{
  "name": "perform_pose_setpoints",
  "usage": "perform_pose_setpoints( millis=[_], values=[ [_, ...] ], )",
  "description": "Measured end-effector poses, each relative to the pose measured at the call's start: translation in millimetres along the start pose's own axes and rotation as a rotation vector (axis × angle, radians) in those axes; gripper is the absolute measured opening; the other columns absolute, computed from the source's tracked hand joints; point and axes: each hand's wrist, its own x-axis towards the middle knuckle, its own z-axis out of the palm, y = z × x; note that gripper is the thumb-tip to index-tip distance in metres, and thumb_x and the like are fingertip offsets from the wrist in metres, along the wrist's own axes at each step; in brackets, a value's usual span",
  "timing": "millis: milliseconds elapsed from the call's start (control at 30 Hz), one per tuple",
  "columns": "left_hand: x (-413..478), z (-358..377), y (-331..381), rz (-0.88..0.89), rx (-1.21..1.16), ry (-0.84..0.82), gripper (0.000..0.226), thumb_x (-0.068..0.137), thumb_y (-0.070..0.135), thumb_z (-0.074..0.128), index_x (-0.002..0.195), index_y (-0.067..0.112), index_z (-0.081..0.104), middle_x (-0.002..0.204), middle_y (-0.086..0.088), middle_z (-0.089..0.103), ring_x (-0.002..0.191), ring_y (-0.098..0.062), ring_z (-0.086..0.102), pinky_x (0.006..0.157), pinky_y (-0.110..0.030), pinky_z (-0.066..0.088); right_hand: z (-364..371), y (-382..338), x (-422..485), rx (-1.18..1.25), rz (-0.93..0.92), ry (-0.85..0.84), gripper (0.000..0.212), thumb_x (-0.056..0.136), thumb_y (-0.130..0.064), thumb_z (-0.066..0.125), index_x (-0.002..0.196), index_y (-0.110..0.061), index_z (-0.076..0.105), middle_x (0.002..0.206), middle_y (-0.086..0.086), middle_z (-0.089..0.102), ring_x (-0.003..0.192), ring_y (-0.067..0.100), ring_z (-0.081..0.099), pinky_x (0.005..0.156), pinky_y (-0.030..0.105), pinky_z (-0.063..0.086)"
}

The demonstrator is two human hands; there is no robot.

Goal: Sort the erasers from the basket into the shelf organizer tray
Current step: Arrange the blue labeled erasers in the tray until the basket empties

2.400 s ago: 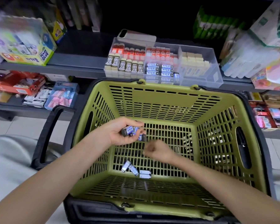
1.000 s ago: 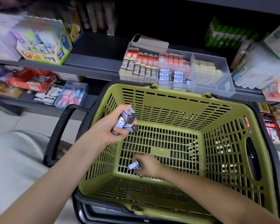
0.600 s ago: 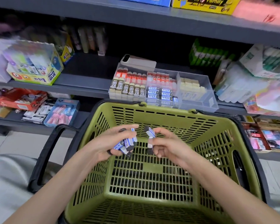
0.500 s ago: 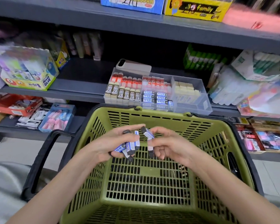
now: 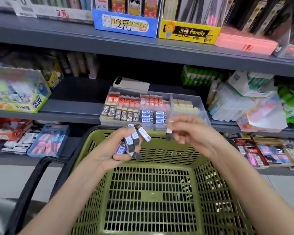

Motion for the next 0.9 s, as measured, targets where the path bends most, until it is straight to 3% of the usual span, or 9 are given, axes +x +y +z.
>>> perform_pose_setpoints(
  millis=[100, 267, 467, 533, 633, 700, 767, 833, 900],
  values=[
    [4, 0, 14, 0.035, -0.114, -0.039, 0.051, 0.040, 0.028, 0.094, 0.083, 0.012, 0.072, 0.059, 0.000, 0.051, 0.046, -0.005, 0.046, 0.022, -0.009, 0.023, -9, -9, 29, -0.082, -0.119, 0.182, 0.012, 0.077, -0.010, 0.073, 0.075, -0.010, 0.061, 0.055, 0.001, 0.062, 0.041, 0.007, 0.047, 0.037, 0.016, 0.036],
    [8, -8, 34, 0.085, -0.210, -0.007, 0.050, 0.034, 0.027, 0.096, 0.074, 0.011, 0.070, 0.064, 0.001, 0.049, 0.046, -0.003, 0.044, 0.020, -0.011, 0.023, 13, 3, 79, -0.389, -0.151, 0.338, 0.025, 0.074, -0.023, 0.078, 0.064, -0.005, 0.064, 0.049, -0.002, 0.060, 0.042, 0.007, 0.048, 0.039, 0.019, 0.037],
    [8, -14, 42, 0.089, -0.235, 0.065, 0.052, 0.029, 0.025, 0.096, 0.070, 0.010, 0.068, 0.065, 0.000, 0.050, 0.047, -0.004, 0.047, 0.020, -0.011, 0.022, 21, 17, 95, -0.831, -0.081, 0.347, 0.049, 0.074, -0.044, 0.074, 0.075, 0.005, 0.071, 0.080, 0.021, 0.070, 0.072, 0.027, 0.064, 0.072, 0.036, 0.052],
    [10, -15, 42, 0.068, -0.252, 0.071, 0.054, 0.027, 0.024, 0.097, 0.069, 0.009, 0.067, 0.064, -0.001, 0.051, 0.047, -0.003, 0.045, 0.020, -0.011, 0.022, 21, 16, 94, -0.924, -0.076, 0.318, 0.047, 0.077, -0.046, 0.071, 0.073, 0.001, 0.072, 0.076, 0.016, 0.070, 0.076, 0.026, 0.065, 0.065, 0.030, 0.049],
    [12, -14, 41, 0.051, -0.307, 0.070, 0.056, 0.025, 0.022, 0.097, 0.069, 0.008, 0.065, 0.064, 0.000, 0.047, 0.045, -0.003, 0.044, 0.019, -0.012, 0.022, 22, 10, 89, -1.073, -0.115, 0.288, 0.031, 0.080, -0.040, 0.069, 0.071, -0.012, 0.074, 0.060, -0.004, 0.063, 0.061, 0.007, 0.054, 0.052, 0.018, 0.038],
    [13, -12, 40, 0.049, -0.328, 0.068, 0.056, 0.024, 0.021, 0.097, 0.069, 0.007, 0.066, 0.064, 0.000, 0.046, 0.044, -0.003, 0.045, 0.019, -0.012, 0.022, 24, 6, 85, -1.136, -0.173, 0.237, 0.014, 0.083, -0.031, 0.067, 0.077, -0.022, 0.075, 0.074, -0.011, 0.067, 0.066, 0.000, 0.051, 0.058, 0.019, 0.040],
    [14, -10, 40, 0.042, -0.346, 0.056, 0.054, 0.024, 0.020, 0.097, 0.067, 0.006, 0.067, 0.062, 0.000, 0.048, 0.043, -0.003, 0.046, 0.020, -0.011, 0.022, 26, 3, 80, -1.031, -0.249, 0.213, 0.012, 0.086, -0.027, 0.065, 0.081, -0.021, 0.074, 0.086, -0.006, 0.069, 0.077, 0.006, 0.053, 0.071, 0.025, 0.043],
    [15, -8, 40, 0.029, -0.373, 0.036, 0.055, 0.024, 0.019, 0.097, 0.067, 0.004, 0.066, 0.057, -0.001, 0.049, 0.039, -0.005, 0.047, 0.020, -0.012, 0.023, 33, -1, 72, -0.705, -0.297, 0.157, 0.019, 0.090, -0.028, 0.060, 0.080, -0.017, 0.072, 0.081, 0.008, 0.069, 0.070, 0.010, 0.052, 0.068, 0.026, 0.043],
    [15, -5, 40, 0.018, -0.380, 0.011, 0.057, 0.026, 0.019, 0.097, 0.071, 0.003, 0.066, 0.055, -0.001, 0.052, 0.037, -0.005, 0.046, 0.020, -0.012, 0.024, 43, -5, 61, -0.439, -0.291, 0.048, 0.012, 0.088, -0.026, 0.063, 0.084, -0.019, 0.071, 0.077, 0.002, 0.070, 0.063, 0.004, 0.055, 0.062, 0.022, 0.048]
  ],
)
